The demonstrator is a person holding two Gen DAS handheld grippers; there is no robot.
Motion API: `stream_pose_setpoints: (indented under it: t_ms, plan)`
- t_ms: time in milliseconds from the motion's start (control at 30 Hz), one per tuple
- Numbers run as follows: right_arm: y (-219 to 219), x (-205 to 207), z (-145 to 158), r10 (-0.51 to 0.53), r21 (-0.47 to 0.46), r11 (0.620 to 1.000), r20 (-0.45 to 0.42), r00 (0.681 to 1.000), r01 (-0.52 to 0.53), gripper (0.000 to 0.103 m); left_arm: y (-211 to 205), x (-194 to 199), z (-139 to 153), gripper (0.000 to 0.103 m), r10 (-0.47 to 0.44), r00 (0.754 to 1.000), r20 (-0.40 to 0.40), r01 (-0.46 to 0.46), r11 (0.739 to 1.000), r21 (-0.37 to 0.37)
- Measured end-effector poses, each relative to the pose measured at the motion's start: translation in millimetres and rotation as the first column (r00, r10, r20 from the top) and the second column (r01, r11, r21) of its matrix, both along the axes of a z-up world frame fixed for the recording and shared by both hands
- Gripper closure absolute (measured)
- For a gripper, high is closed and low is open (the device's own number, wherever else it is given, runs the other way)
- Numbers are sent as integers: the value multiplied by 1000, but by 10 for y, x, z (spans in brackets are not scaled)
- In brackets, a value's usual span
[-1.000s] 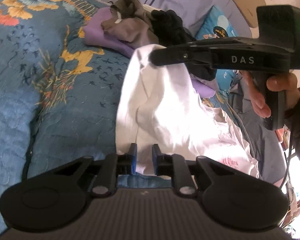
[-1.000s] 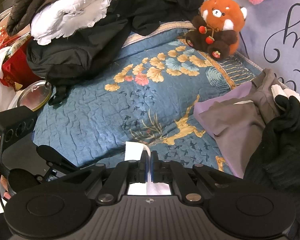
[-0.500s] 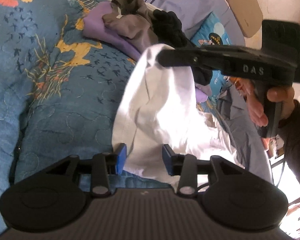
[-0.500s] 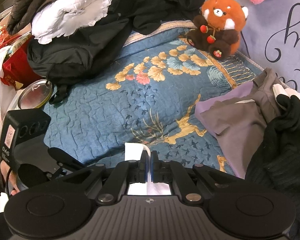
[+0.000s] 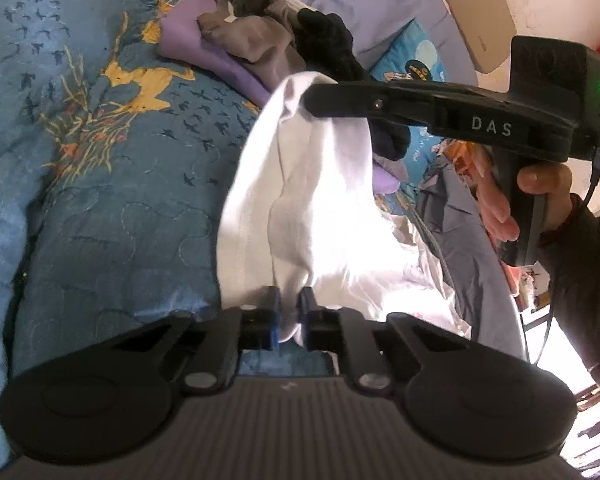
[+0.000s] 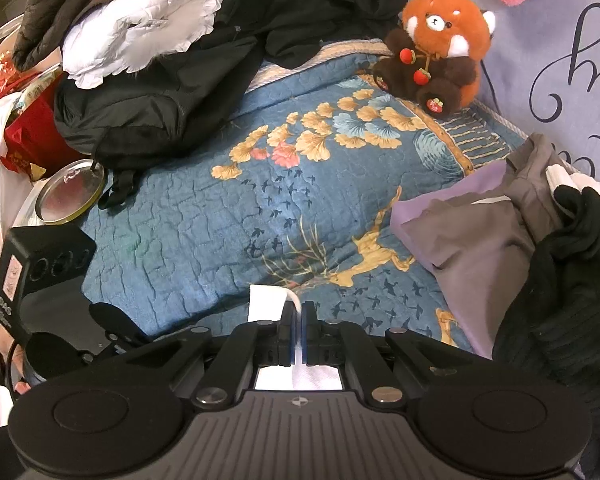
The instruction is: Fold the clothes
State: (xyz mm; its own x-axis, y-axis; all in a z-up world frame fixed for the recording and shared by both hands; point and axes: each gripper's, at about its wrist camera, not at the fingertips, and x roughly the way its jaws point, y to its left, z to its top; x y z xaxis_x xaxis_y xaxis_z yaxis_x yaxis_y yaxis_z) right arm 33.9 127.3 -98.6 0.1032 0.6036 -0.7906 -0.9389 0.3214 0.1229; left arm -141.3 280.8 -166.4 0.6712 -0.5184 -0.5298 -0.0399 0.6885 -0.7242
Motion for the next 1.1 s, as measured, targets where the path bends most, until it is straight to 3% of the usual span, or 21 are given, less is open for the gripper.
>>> stream_pose_setpoints:
  t_ms: [200,367,533,667,833,933,1000,1100]
  plan:
    - [-9,-5,32,-13,3,1000,28,1000,13,100,-3,-213,191,96,82,996,-32,-80,995,62]
    - [-9,-4,72,-42,25,999,69,997,41,100,-77,-423,428,96,113,993,-35,-104,973,206]
    - [78,6,49,-38,31,999,53,998,37,101,-29,-435,378,97,138,989,-61,-121,968,222]
    - [124,-24,111,-29,70,997,35,999,26,101,-7,-377,460,93,133,991,34,-136,977,165]
    - [124,-19,136,-39,36,999,59,997,37,100,-69,-95,421,85,92,996,10,-92,966,243]
    - [54,-3,112,-54,24,998,53,997,52,94,-139,48,374,81,48,999,-11,-43,957,286]
    - [7,-1,92,-61,19,998,43,997,60,94,-215,121,362,73,21,1000,-21,-13,943,332]
    - [-61,4,60,-71,20,997,28,997,70,94,-331,237,300,71,-19,998,-58,40,921,387]
